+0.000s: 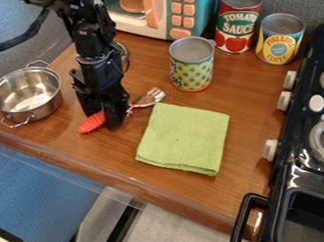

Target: Move the red spatula on top of the green cloth

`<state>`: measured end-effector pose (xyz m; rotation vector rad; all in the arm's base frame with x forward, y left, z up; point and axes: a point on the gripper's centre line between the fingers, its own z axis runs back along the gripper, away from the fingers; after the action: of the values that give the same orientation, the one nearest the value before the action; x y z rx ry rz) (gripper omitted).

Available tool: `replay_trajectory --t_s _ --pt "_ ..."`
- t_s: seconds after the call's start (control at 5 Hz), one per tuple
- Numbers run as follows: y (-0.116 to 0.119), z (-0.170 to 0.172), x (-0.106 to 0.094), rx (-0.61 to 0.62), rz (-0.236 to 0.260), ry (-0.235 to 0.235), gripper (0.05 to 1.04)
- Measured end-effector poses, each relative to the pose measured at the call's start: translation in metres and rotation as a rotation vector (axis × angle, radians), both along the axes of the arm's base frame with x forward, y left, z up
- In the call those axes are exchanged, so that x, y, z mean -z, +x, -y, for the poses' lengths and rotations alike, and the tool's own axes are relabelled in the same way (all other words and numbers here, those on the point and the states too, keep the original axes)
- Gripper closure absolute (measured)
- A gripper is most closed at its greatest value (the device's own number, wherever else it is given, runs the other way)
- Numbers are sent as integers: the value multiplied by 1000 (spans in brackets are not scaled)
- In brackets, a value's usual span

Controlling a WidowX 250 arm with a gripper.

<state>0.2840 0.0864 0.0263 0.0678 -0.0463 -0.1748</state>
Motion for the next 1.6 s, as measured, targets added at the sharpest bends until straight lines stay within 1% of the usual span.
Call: replay_trajectory --t_s 0.2,0.4,0.6,0.8,1.0,1.2,1.6 --pt "-2 1 -4 -50 -34 -35 642" --pt "1 -4 -30 -121 -12 -64 654" --pt "0 7 -62 -235 55 -95 654" --pt "-3 44 -74 -228 84 -116 654" --pt "-15 62 -68 -233 86 -97 654" --pt "-25 80 -53 -215 62 -79 654" --pt "-24 97 -22 -187 24 -59 654"
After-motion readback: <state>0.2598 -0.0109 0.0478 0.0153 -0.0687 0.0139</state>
